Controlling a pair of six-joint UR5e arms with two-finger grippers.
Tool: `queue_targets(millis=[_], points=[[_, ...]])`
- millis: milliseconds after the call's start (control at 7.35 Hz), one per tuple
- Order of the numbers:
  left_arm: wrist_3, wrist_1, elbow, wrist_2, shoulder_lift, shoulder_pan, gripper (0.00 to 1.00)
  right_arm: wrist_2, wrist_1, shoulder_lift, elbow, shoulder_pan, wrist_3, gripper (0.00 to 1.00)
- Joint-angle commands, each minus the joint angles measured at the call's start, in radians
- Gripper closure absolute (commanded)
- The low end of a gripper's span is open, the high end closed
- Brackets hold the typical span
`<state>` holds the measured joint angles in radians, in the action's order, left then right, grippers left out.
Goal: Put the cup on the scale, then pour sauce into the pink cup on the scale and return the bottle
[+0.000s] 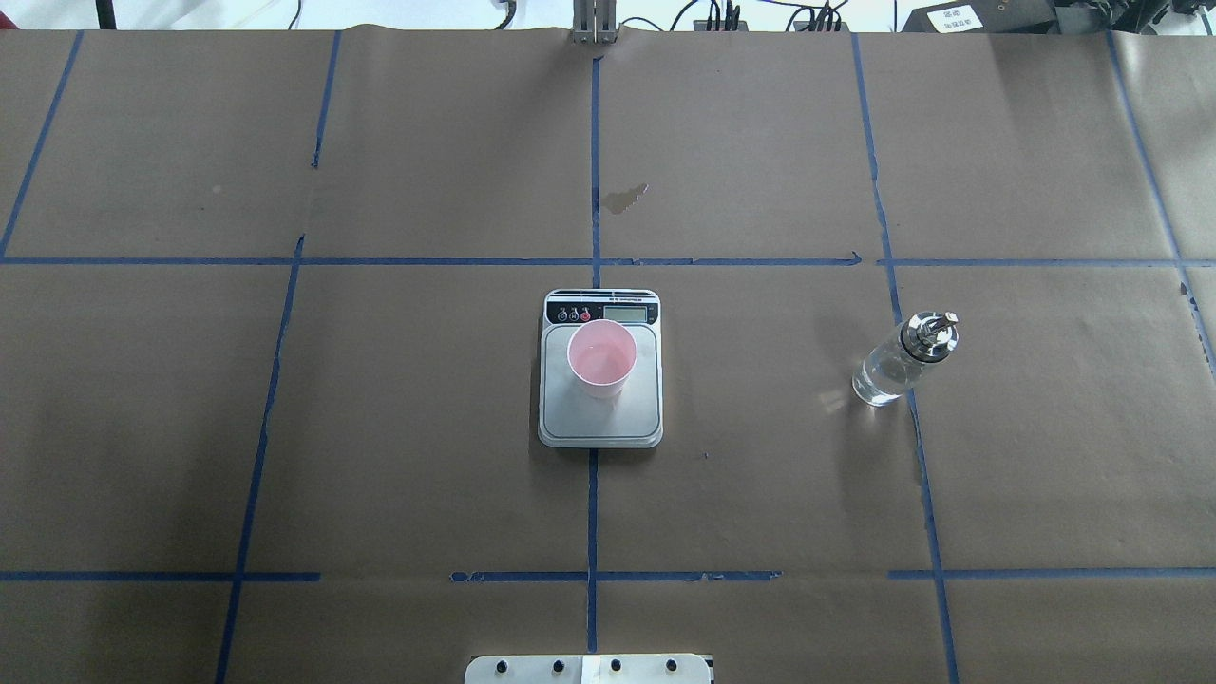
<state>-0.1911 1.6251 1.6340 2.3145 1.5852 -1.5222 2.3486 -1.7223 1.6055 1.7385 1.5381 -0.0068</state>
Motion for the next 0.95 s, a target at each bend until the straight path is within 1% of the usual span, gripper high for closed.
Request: queue_targets(millis=[0,136,408,816], points=[[0.004,0.007,-0.025,0.000,-0.001,-0.010,0.00,-0.002,0.001,-0.010,-0.005,-0.001,-0.005,0.00],[0.028,0.004,-0.020,0.000,0.002,-0.019,0.00,-0.006,0.001,-0.012,-0.001,-0.001,-0.006,0.00],[0.210,-0.007,-0.032,0.002,0.004,-0.024,0.00,0.006,-0.002,0.004,0.018,0.002,-0.009,0.00],[0.223,-0.068,-0.020,-0.001,0.006,-0.024,0.00,-0.015,-0.005,0.017,0.019,0.002,-0.012,0.00]])
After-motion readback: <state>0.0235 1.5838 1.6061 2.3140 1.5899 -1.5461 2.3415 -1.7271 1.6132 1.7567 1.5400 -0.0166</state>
